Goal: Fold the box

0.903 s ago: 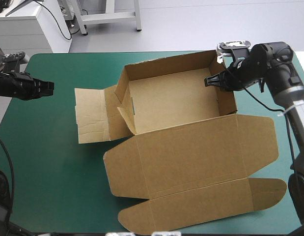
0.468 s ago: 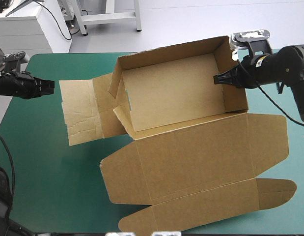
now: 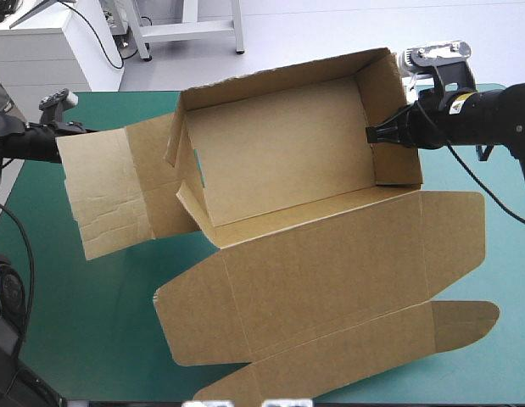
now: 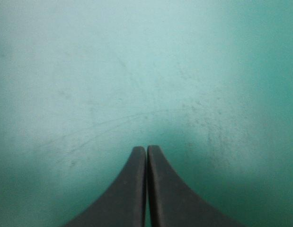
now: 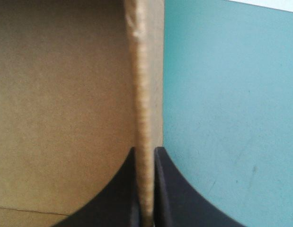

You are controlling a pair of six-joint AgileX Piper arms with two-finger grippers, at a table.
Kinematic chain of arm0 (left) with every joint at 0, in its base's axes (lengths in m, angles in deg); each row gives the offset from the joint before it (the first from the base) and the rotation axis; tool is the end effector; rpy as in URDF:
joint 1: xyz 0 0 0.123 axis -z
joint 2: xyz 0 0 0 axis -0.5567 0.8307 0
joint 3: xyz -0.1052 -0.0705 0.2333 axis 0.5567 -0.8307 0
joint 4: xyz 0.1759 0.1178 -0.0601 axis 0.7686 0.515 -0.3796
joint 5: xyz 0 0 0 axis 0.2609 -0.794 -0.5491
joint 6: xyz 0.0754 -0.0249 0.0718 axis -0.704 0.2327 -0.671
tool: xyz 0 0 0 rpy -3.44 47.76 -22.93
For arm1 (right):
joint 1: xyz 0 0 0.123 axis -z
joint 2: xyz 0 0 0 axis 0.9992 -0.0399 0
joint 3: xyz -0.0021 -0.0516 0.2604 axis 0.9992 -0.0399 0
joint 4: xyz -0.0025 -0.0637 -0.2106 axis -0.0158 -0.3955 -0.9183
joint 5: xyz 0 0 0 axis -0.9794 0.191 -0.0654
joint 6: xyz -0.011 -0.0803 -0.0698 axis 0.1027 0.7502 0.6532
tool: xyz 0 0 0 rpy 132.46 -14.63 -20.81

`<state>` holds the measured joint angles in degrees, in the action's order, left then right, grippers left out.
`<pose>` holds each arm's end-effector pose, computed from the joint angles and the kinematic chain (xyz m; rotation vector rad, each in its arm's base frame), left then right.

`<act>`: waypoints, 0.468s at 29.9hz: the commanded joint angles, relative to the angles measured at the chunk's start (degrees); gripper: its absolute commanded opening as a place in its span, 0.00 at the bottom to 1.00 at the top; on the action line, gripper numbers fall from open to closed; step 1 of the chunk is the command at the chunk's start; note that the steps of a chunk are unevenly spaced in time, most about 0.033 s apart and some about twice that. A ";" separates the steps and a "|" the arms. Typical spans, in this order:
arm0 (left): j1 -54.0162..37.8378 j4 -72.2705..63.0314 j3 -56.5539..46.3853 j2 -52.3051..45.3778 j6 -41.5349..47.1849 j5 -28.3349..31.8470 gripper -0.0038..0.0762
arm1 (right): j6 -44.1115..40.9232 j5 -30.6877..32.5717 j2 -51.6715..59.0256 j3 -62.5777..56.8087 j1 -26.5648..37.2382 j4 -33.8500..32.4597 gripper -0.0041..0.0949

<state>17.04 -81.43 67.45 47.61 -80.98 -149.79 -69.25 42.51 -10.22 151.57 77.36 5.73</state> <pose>0.3470 0.0306 0.3168 0.0790 2.4497 -0.7662 0.2474 0.0718 0.4466 -0.3459 2.2412 0.3710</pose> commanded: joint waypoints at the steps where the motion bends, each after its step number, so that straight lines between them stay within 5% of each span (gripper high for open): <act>1: 3.70 -6.99 1.34 -2.67 -0.14 -1.72 0.04 | 0.46 -7.03 1.50 1.81 0.43 2.59 0.02; 14: 17.80 -14.00 1.34 -6.73 -0.85 -2.25 0.04 | -2.83 -14.24 -5.66 1.90 0.43 -1.38 0.02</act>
<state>33.85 -90.19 67.45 44.97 -82.97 -150.60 -70.13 33.85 -17.09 151.64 77.36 4.64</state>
